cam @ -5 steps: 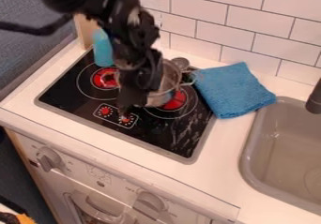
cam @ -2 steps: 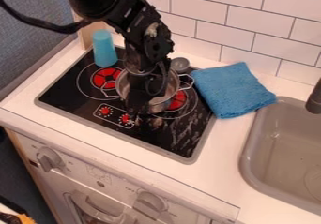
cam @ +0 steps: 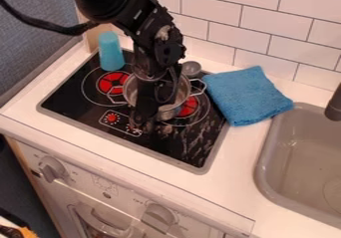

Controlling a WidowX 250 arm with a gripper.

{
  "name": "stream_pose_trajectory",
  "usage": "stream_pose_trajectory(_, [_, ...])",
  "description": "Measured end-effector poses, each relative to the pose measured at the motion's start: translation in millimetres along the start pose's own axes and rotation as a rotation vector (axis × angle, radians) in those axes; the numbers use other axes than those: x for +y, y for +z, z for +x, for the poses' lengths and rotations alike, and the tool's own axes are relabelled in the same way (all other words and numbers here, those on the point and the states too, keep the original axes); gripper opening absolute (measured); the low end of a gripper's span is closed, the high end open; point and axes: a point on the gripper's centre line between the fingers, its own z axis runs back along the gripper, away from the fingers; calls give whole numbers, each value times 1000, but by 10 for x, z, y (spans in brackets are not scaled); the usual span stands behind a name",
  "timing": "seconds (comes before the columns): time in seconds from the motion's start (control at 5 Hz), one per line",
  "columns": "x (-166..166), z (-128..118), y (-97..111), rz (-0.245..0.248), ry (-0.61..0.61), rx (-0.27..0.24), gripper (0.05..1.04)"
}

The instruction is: Moved the silver pot between the two burner

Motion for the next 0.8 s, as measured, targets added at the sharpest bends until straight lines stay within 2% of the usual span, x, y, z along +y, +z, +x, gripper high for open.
stream_pose_trajectory(0.2, [25,70,97,17,-20,-56,1008])
stream_pose_trajectory(0.4, [83,74,195,17,9,-151,1001])
stream_pose_trajectory(0.6, [137,112,304,-4,62,-188,1001])
stream_pose_trajectory(0.8, [248,125,459,-64,178,-184,1001])
